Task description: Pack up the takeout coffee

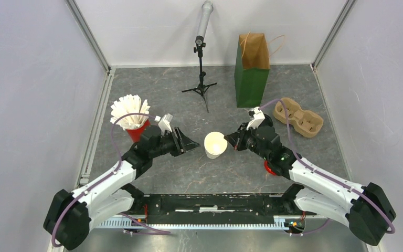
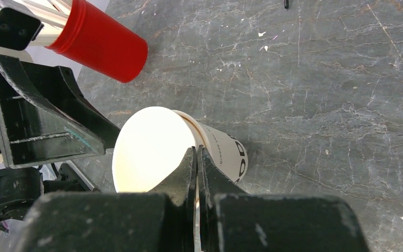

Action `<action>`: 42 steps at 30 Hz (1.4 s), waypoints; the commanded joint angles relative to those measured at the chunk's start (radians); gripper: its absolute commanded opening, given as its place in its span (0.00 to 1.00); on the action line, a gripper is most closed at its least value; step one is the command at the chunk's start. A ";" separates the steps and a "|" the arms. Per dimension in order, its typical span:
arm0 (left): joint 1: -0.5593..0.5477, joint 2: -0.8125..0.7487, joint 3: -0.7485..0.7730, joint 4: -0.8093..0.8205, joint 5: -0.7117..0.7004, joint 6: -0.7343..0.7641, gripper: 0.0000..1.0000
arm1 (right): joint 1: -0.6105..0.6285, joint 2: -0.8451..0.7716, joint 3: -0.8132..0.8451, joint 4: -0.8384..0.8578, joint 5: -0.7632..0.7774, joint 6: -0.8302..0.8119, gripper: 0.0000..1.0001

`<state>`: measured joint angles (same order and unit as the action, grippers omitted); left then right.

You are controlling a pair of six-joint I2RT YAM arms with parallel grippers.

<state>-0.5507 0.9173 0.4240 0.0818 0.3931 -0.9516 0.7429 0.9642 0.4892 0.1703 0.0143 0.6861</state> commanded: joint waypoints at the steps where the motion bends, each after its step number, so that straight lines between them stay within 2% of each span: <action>1: -0.036 0.037 -0.017 0.176 -0.032 -0.028 0.53 | -0.005 0.008 0.000 0.054 -0.011 0.029 0.00; 27: -0.098 0.189 -0.049 0.248 -0.085 -0.033 0.52 | -0.005 0.062 0.008 0.090 -0.084 0.059 0.00; 36: -0.109 0.157 -0.051 0.203 -0.098 -0.021 0.53 | -0.005 0.084 0.034 0.022 -0.056 -0.014 0.00; 37: -0.108 0.151 -0.053 0.200 -0.102 -0.019 0.53 | -0.005 0.096 0.053 -0.010 -0.064 -0.039 0.03; 39: -0.109 0.141 -0.053 0.200 -0.106 -0.017 0.53 | -0.004 0.114 0.094 -0.087 -0.042 -0.087 0.22; 40: -0.111 0.140 -0.051 0.200 -0.108 -0.018 0.53 | -0.004 0.117 0.110 -0.112 -0.030 -0.107 0.28; 42: -0.114 0.138 -0.048 0.200 -0.109 -0.016 0.53 | -0.003 0.121 0.134 -0.161 -0.002 -0.139 0.33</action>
<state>-0.6544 1.0782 0.3717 0.2604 0.3115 -0.9569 0.7376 1.0782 0.5373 0.1139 -0.0303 0.6472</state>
